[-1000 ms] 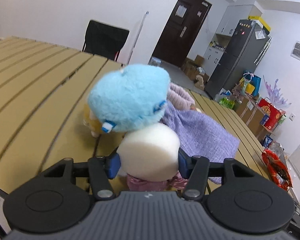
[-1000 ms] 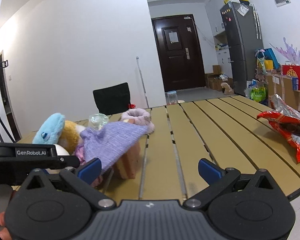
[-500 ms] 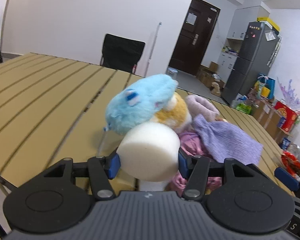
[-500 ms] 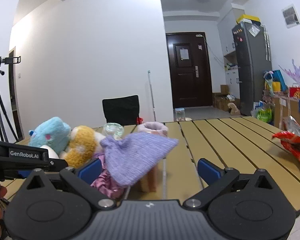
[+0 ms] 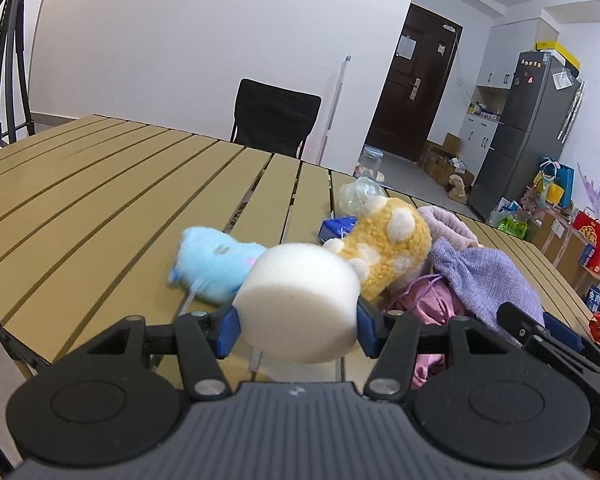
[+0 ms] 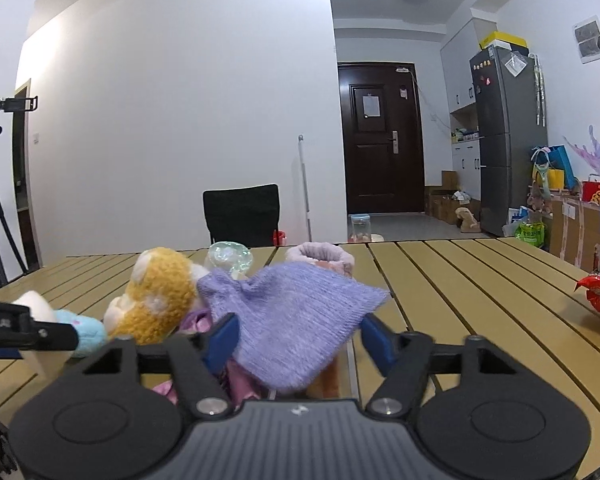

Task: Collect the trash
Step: 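Lift the white foam cylinder with the left tool while the right tool grasps the purple cloth, then carry the foam cylinder over the black bin and open the left tool, then lower the purple cloth into the black bin and open the right tool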

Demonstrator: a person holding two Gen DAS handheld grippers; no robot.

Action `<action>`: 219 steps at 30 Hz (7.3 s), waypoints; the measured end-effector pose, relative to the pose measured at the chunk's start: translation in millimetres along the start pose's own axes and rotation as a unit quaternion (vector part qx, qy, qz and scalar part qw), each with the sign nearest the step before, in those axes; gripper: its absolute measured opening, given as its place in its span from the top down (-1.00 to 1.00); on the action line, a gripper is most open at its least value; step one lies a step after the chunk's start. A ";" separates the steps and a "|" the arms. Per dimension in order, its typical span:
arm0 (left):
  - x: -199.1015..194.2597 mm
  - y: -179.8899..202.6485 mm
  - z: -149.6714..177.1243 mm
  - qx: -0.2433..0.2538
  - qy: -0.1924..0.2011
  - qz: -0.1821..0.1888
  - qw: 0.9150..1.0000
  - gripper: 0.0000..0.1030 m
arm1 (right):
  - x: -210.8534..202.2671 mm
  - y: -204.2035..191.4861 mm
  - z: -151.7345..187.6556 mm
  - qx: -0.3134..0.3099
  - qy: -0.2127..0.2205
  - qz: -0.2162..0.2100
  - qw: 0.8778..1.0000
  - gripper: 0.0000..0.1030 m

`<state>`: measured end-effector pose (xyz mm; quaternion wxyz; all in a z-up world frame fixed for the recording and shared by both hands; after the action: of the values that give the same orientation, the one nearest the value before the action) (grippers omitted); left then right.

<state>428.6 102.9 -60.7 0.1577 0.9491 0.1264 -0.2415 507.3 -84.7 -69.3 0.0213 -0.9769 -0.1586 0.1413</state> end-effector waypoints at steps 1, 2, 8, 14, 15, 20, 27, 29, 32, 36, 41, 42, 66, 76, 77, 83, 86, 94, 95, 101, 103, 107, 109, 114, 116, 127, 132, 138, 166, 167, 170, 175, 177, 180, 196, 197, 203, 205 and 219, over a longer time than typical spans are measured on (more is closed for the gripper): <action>-0.4 -0.4 0.2 -0.001 0.000 -0.002 1.000 -0.11 | 1.4 0.9 1.1 -0.002 -0.001 0.003 1.000 0.05; -1.1 -0.6 0.7 -0.002 0.001 -0.003 1.000 -0.11 | 2.8 2.1 2.4 -0.003 -0.003 0.004 1.000 0.09; -4.5 0.0 -0.2 -0.004 0.006 -0.002 1.000 -0.11 | 3.4 2.1 5.9 -0.007 -0.007 0.002 1.000 0.50; -6.9 -0.3 -2.1 -0.006 0.010 0.000 1.000 -0.11 | -13.4 4.5 -3.5 0.003 0.019 -0.006 1.000 0.62; -6.8 0.1 -1.4 -0.006 0.010 0.001 1.000 -0.11 | -17.0 4.9 -6.0 0.005 0.024 -0.008 1.000 0.64; -8.3 2.0 -1.3 -0.004 0.012 0.004 1.000 -0.11 | -31.4 8.5 -13.2 0.014 0.045 -0.018 0.999 0.73; -7.4 2.0 -0.9 -0.003 0.013 0.007 1.000 -0.11 | -41.2 16.5 -16.1 0.031 0.055 -0.026 0.998 0.83; -6.7 1.2 -1.0 -0.003 0.014 0.008 1.000 -0.11 | -45.5 19.3 -18.8 0.038 0.063 -0.032 0.997 0.84; -6.6 1.2 -0.8 -0.001 0.015 0.009 1.000 -0.11 | -42.4 18.2 -17.3 0.034 0.052 -0.039 0.997 0.83; -6.1 -0.7 -1.4 -0.002 0.014 0.009 1.000 -0.11 | -34.4 13.2 -11.8 0.005 0.033 -0.014 0.999 0.61; -6.7 -0.3 -1.8 -0.001 0.013 0.009 1.000 -0.11 | -29.7 5.0 -12.4 -0.013 0.040 -0.011 0.999 0.13; -7.1 -0.1 -1.9 -0.001 0.014 0.009 1.000 -0.11 | -29.3 2.6 -12.6 -0.017 0.042 -0.010 0.999 0.12; -48.1 9.7 0.5 0.015 0.047 0.030 0.998 -0.11 | -72.5 -10.6 -24.5 0.033 0.090 -0.101 0.990 0.97; -97.1 17.7 19.6 0.023 0.060 0.050 0.997 -0.11 | -150.9 -14.8 -20.7 -0.007 0.096 -0.115 0.989 0.97; -100.9 17.8 23.6 0.021 0.058 0.053 0.997 -0.11 | -158.8 -13.9 -19.5 -0.009 0.095 -0.116 0.989 0.97; -119.8 19.5 50.1 0.019 0.041 0.064 0.997 -0.11 | -196.7 -14.2 -3.5 -0.018 0.082 -0.113 0.990 0.97; -129.1 21.0 64.3 0.023 0.034 0.069 0.997 -0.11 | -208.3 -12.9 8.6 -0.016 0.069 -0.108 0.992 0.97; -144.6 19.5 98.7 0.036 0.011 0.070 0.997 -0.11 | -235.1 -5.2 43.5 -0.012 0.038 -0.093 0.995 0.97; -146.3 19.5 102.7 0.038 0.008 0.070 0.997 -0.11 | -237.2 -3.7 47.6 -0.011 0.033 -0.091 0.995 0.97; -150.3 22.3 126.4 0.053 -0.017 0.070 0.996 -0.11 | -243.6 0.7 73.3 -0.011 0.001 -0.078 0.997 0.96; -148.4 22.8 135.0 0.060 -0.029 0.069 0.995 -0.11 | -243.7 1.8 81.9 -0.012 -0.011 -0.072 0.997 0.97; -143.6 23.6 152.6 0.073 -0.054 0.065 0.994 -0.11 | -242.7 7.5 98.2 -0.013 -0.036 -0.060 0.997 0.96; -139.8 23.2 161.5 0.080 -0.070 0.060 0.993 -0.11 | -242.1 11.4 106.7 -0.014 -0.047 -0.054 0.997 0.96; -129.9 19.9 177.5 0.085 -0.103 0.054 0.990 -0.11 | -237.7 20.1 125.9 -0.013 -0.075 -0.039 0.996 0.96; -126.3 18.0 184.1 0.085 -0.115 0.052 0.988 -0.11 | -234.2 22.9 132.3 -0.014 -0.086 -0.034 0.996 0.96; -102.6 6.0 205.5 0.085 -0.170 0.032 0.981 -0.11 | -219.0 46.1 160.5 -0.003 -0.127 -0.008 0.992 0.96; -91.1 8.7 213.0 0.086 -0.190 0.028 0.978 -0.11 | -212.5 61.1 171.2 0.010 -0.142 0.007 0.990 0.96; -77.4 17.5 220.4 0.090 -0.208 0.026 0.974 -0.11 | -205.2 73.5 174.7 0.023 -0.149 0.015 0.989 0.96; -6.3 78.0 253.9 0.084 -0.287 0.026 0.954 -0.13 | -183.7 151.9 193.2 0.088 -0.166 0.090 0.978 0.96; -4.7 79.3 254.7 0.085 -0.287 0.024 0.954 -0.18 | -183.7 154.6 194.3 0.090 -0.167 0.092 0.978 0.96; -2.0 82.5 255.5 0.088 -0.286 0.022 0.954 -0.47 | -182.9 159.6 196.7 0.093 -0.170 0.098 0.976 0.96; -1.1 85.6 251.0 0.086 -0.271 0.011 0.959 -1.00 | -184.4 165.1 198.8 0.097 -0.171 0.106 0.975 0.96; 0.0 86.6 251.2 0.088 -0.271 0.009 0.959 -1.00 | -184.9 167.8 199.6 0.099 -0.172 0.108 0.974 0.96; 0.9 86.5 252.6 0.090 -0.273 0.004 0.958 -1.00 | -185.5 169.8 200.4 0.100 -0.173 0.110 0.974 0.96; -2.2 80.3 249.6 0.090 -0.271 -0.004 0.958 -1.00 | -185.2 166.0 199.1 0.096 -0.173 0.106 0.975 0.96; -2.9 79.5 249.0 0.090 -0.270 -0.004 0.959 -1.00 | -185.2 165.3 198.8 0.095 -0.172 0.106 0.975 0.96; -7.1 73.4 244.4 0.087 -0.265 -0.006 0.960 -1.00 | -185.0 159.3 196.2 0.089 -0.173 0.101 0.976 0.96; -8.0 70.9 242.0 0.086 -0.262 -0.007 0.961 -1.00 | -183.6 155.7 195.0 0.087 -0.173 0.098 0.976 0.96; -20.0 39.0 221.3 0.062 -0.243 -0.016 0.968 -1.00 | -167.7 117.3 184.1 0.069 -0.173 0.067 0.980 0.96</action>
<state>331.3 -15.9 -225.9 0.1208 0.8678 0.0845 -0.4746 338.3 -249.6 -210.8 0.0514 -0.9425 -0.0839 0.3195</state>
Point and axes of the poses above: each gripper's, at about its wrist camera, not at the fingertips, and x roughly the way its jaws point, y to its right, z to its underside, the point moved 8 cm from there along x, roughly the way its jaws point, and after that the axes turned 1 degree about -z, right-handed, at the moved point
